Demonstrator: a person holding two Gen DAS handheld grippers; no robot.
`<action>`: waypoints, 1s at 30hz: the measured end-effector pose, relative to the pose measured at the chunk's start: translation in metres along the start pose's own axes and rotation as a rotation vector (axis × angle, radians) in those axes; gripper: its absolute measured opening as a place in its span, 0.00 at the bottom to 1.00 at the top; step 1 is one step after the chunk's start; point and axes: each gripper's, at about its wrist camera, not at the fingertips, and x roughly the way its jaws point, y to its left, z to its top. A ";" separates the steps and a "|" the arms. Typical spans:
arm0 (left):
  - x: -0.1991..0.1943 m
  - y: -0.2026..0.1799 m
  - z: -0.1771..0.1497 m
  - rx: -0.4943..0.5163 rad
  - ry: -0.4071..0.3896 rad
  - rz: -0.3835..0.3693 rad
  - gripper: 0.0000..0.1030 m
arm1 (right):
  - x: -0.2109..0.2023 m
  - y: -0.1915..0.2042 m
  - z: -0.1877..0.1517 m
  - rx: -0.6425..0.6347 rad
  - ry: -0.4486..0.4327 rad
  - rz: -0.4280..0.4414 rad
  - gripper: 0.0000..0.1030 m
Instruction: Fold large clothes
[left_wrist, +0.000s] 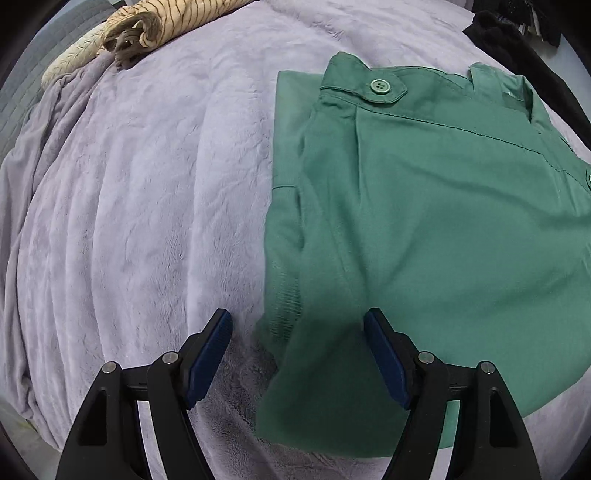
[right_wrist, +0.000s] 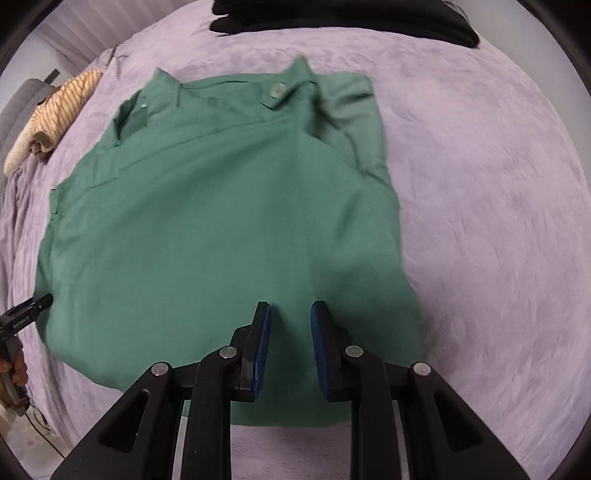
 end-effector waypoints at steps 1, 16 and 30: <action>0.001 0.003 -0.004 -0.009 -0.007 0.008 0.84 | 0.002 -0.009 -0.005 0.009 0.000 -0.009 0.21; -0.024 0.031 -0.035 -0.118 0.099 0.028 0.85 | -0.011 -0.020 -0.034 0.115 0.059 0.028 0.24; -0.062 0.031 -0.069 -0.105 0.116 0.026 0.85 | -0.026 0.040 -0.067 0.132 0.111 0.108 0.63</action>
